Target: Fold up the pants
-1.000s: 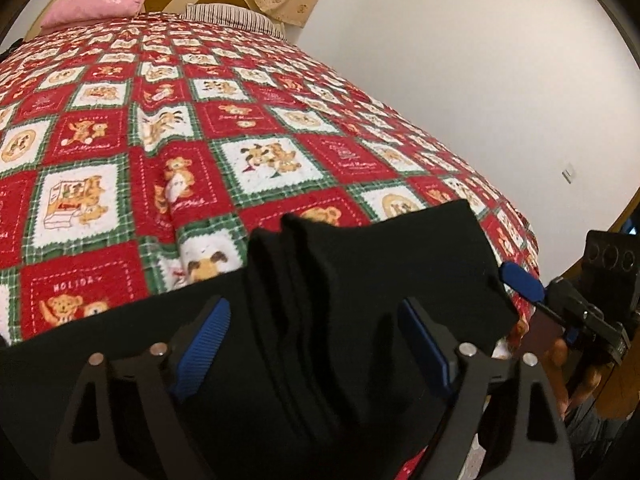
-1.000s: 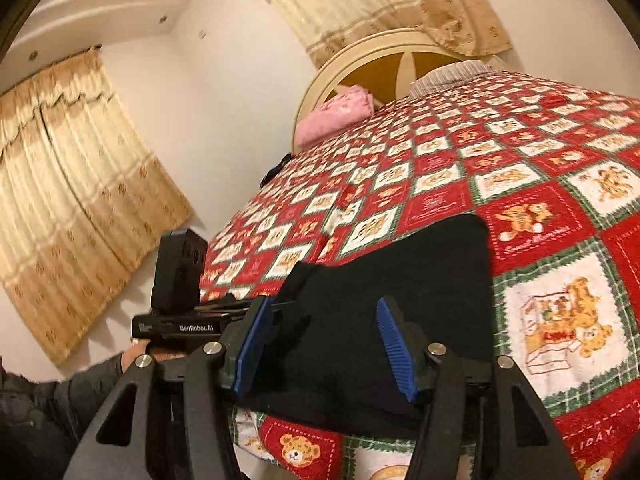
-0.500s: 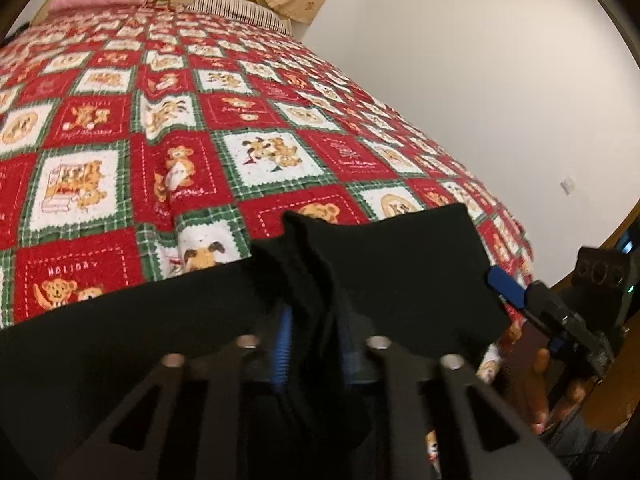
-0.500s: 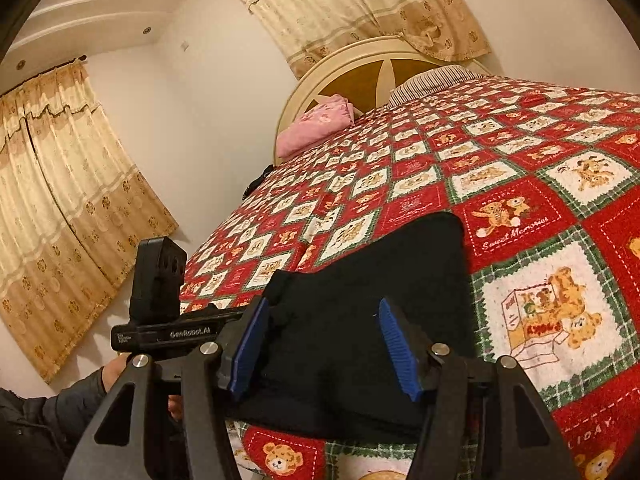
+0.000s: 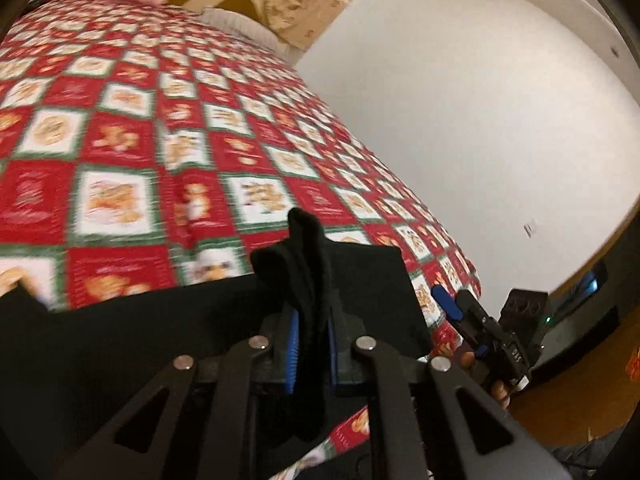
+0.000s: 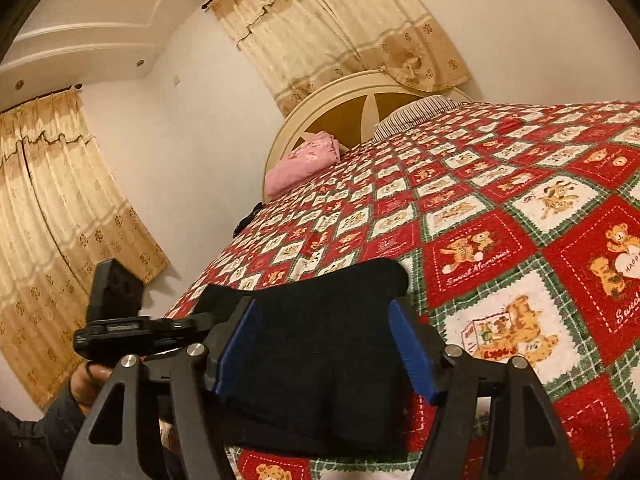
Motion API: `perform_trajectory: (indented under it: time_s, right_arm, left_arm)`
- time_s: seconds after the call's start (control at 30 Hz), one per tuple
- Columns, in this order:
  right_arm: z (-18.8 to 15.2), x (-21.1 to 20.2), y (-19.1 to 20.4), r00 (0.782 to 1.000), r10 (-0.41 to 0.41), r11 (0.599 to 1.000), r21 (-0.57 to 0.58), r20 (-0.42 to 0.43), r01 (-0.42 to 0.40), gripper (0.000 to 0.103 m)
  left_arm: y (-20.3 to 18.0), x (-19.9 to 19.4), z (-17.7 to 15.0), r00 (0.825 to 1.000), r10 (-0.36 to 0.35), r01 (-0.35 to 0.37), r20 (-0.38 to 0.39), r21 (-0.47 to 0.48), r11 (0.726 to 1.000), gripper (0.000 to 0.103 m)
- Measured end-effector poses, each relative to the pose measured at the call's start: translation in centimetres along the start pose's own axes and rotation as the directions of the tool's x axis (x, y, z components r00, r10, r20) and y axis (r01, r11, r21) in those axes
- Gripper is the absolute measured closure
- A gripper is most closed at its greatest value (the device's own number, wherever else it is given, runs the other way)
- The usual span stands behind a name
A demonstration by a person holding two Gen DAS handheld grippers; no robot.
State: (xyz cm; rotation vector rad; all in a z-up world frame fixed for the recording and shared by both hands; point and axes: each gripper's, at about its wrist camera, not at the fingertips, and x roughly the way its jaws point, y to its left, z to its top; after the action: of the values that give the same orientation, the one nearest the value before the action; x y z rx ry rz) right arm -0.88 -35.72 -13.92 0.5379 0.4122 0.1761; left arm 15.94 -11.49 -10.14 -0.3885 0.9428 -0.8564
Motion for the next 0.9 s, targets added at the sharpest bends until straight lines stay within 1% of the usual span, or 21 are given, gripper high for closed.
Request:
perform_trajectory:
  time_s: [0.1,0.2,0.3,0.4,0.5,0.53,0.63,0.73,0.8,0.87,0.9]
  right_arm:
    - [-0.1,0.1,0.6,1.000,0.005,1.000,-0.028,-0.007,-0.005,0.034]
    - [-0.6,0.5,1.7,1.000,0.010,0.997,-0.077,-0.025,-0.012,0.034]
    - [-1.2,0.8,3.0,0.998,0.032,0.990,-0.134,-0.049,-0.039,0.034]
    - [-1.9,1.2,4.5,0.994,0.069,0.977,-0.195,-0.088,-0.085,0.034]
    - [-2.9,2.3,5.4,0.982,0.085,0.966,-0.228,-0.169,-0.123,0.034]
    - [-3.3,2.8,5.5,0.976,0.079,0.964,-0.234,-0.202,-0.126,0.034]
    - [-4.0,3.5,5.2,0.968,0.047,0.965,-0.238,-0.245,-0.107,0.034]
    - [-4.1,3.4,5.1,0.970,0.040,0.965,-0.243,-0.239,-0.100,0.034]
    - [-4.1,3.3,5.1,0.971,0.047,0.965,-0.240,-0.234,-0.104,0.034]
    - [-4.4,3.9,5.1,0.964,0.035,0.964,-0.247,-0.263,-0.102,0.034]
    - [-4.8,4.5,5.1,0.956,0.019,0.962,-0.255,-0.291,-0.097,0.034]
  left_arm:
    - [2.0,-1.8,-0.5,0.999,0.037,-0.036,0.013,-0.043,0.998,0.091]
    - [3.7,-2.3,-1.5,0.997,0.073,-0.073,0.001,-0.080,0.994,0.091]
    - [5.3,-2.5,-2.6,0.995,0.097,-0.097,-0.006,-0.113,0.989,0.091]
    - [6.6,-2.1,-3.2,0.993,0.113,-0.114,-0.012,-0.138,0.984,0.091]
    - [7.1,-1.8,-3.6,0.991,0.134,-0.135,-0.015,-0.130,0.982,0.091]
    - [7.1,-1.6,-3.7,0.990,0.141,-0.142,-0.016,-0.122,0.982,0.091]
    - [6.8,-1.9,-4.0,0.988,0.156,-0.157,-0.009,-0.094,0.983,0.091]
    - [6.3,-2.7,-4.2,0.988,0.153,-0.152,0.016,-0.083,0.985,0.091]
    - [6.5,-2.5,-4.3,0.987,0.163,-0.162,0.006,-0.087,0.983,0.091]
    - [7.0,-2.1,-4.5,0.982,0.191,-0.191,-0.004,-0.081,0.978,0.090]
    - [7.3,-1.8,-4.7,0.979,0.204,-0.204,-0.012,-0.081,0.976,0.090]
